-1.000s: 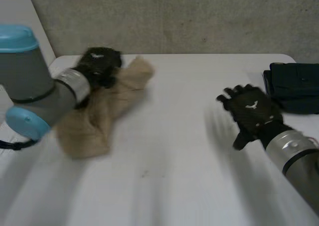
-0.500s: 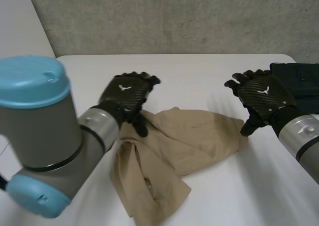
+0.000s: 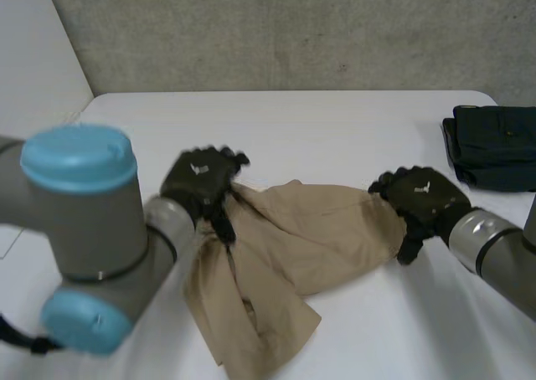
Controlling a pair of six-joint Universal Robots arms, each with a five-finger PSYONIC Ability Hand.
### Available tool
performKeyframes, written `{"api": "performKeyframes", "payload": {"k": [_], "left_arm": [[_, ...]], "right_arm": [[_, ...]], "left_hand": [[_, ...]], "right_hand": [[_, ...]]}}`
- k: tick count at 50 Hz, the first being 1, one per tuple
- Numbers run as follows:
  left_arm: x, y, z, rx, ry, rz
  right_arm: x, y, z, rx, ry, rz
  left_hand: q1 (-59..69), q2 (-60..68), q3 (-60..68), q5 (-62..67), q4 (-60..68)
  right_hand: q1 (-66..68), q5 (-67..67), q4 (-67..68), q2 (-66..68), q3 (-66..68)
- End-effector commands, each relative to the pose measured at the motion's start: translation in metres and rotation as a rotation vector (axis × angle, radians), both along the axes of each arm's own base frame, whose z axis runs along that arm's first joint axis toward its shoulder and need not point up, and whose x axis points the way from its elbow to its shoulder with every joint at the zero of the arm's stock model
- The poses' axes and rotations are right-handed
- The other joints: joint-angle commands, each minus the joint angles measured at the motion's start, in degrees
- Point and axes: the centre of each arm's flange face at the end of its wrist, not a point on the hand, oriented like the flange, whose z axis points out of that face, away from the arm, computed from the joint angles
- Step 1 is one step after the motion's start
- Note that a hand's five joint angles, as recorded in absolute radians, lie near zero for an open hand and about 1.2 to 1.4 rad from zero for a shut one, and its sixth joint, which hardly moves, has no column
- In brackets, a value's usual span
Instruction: Fold the laundry.
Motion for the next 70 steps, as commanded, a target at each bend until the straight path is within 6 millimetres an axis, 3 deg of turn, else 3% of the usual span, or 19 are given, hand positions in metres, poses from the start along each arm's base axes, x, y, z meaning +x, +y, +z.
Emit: {"api": "performKeyframes", "payload": {"k": [1,9,11,15,24,28,30,32,33,36,37,40,45,48,55,59,60,67,70], "left_arm": [[-0.002,-0.052,0.018,-0.057,-0.023,0.02],[-0.005,-0.096,0.004,-0.022,-0.111,0.014],[-0.006,-0.106,-0.003,0.001,-0.124,0.02],[-0.008,-0.113,-0.016,0.056,-0.164,0.016],[-0.006,-0.108,-0.036,0.136,-0.215,0.001],[-0.006,-0.108,-0.039,0.142,-0.219,-0.001],[-0.006,-0.108,-0.039,0.143,-0.22,0.001],[-0.005,-0.108,-0.036,0.136,-0.219,0.007],[-0.005,-0.107,-0.034,0.132,-0.217,0.008],[-0.007,-0.105,-0.027,0.117,-0.211,0.007],[-0.008,-0.104,-0.025,0.113,-0.21,0.004],[-0.007,-0.099,0.011,0.038,-0.168,0.016],[0.0,-0.083,0.077,-0.098,-0.082,0.024],[0.003,-0.075,0.097,-0.145,-0.055,0.026],[0.01,-0.043,0.141,-0.232,0.009,0.01],[0.017,-0.034,0.166,-0.311,0.052,0.022],[0.019,-0.033,0.171,-0.325,0.06,0.025],[0.034,-0.004,0.216,-0.433,0.138,0.029],[0.041,0.01,0.236,-0.479,0.191,0.031]], "right_arm": [[0.001,-0.026,0.019,0.025,-0.064,-0.049],[0.011,-0.056,0.015,0.1,-0.053,-0.049],[0.013,-0.064,0.006,0.146,-0.041,-0.051],[0.016,-0.075,-0.006,0.199,-0.027,-0.051],[0.018,-0.089,-0.03,0.26,-0.001,-0.058],[0.019,-0.091,-0.034,0.259,0.005,-0.06],[0.018,-0.093,-0.035,0.259,0.004,-0.062],[0.019,-0.094,-0.034,0.254,0.004,-0.061],[0.019,-0.095,-0.03,0.242,-0.003,-0.059],[0.02,-0.096,-0.016,0.204,-0.022,-0.058],[0.02,-0.095,0.0,0.167,-0.034,-0.056],[0.021,-0.091,0.026,0.103,-0.05,-0.048],[0.025,-0.076,0.087,-0.056,-0.096,-0.023],[0.023,-0.067,0.11,-0.109,-0.112,-0.015],[0.028,-0.051,0.13,-0.152,-0.123,0.001],[0.021,-0.039,0.165,-0.253,-0.15,-0.003],[0.02,-0.033,0.179,-0.288,-0.158,-0.002],[0.012,-0.003,0.222,-0.381,-0.184,0.006],[0.006,0.021,0.254,-0.476,-0.209,0.011]], "left_hand": [[5.2,5.1,5.3,6.0,5.1],[5.4,5.3,5.4,6.2,5.3],[6.2,6.1,6.3,7.0,6.1],[7.7,7.7,7.8,8.5,7.7],[17.0,16.9,17.0,17.7,16.9],[38.3,38.2,38.3,39.1,38.2],[61.8,61.7,61.8,62.5,61.7],[66.4,66.3,66.5,67.2,66.3],[66.4,66.3,66.5,67.2,66.3],[66.4,66.3,66.5,67.2,66.3],[66.4,66.3,66.5,67.2,66.3],[66.4,66.3,66.5,67.2,66.3],[66.4,66.3,66.5,67.2,66.3],[66.4,66.3,66.5,67.2,66.3],[66.4,66.3,66.5,67.2,66.3],[66.4,66.3,66.5,67.2,66.3],[66.4,66.3,66.5,67.2,66.3],[66.4,66.3,66.5,67.2,66.3],[66.4,66.3,66.5,67.2,66.3]], "right_hand": [[-1.6,-3.9,-3.4,-2.8,-2.2],[-1.6,-3.9,-3.4,-2.8,-2.2],[-1.6,-3.9,-3.4,-2.8,-2.2],[-1.6,-3.9,-3.4,-2.8,-2.2],[1.2,-1.1,-0.6,-0.1,0.6],[15.3,13.0,13.5,14.1,14.7],[31.2,29.0,29.4,30.0,30.6],[51.7,49.4,49.9,50.5,51.1],[68.3,66.0,66.5,67.0,67.6],[68.4,66.1,66.6,67.2,67.8],[68.4,66.1,66.6,67.2,67.8],[68.4,66.1,66.6,67.2,67.8],[68.4,66.1,66.6,67.2,67.8],[68.4,66.1,66.6,67.2,67.8],[68.4,66.1,66.6,67.2,67.8],[68.4,66.1,66.6,67.2,67.8],[68.4,66.1,66.6,67.2,67.8],[68.4,66.1,66.6,67.2,67.8],[68.4,66.1,66.6,67.2,67.8]]}}
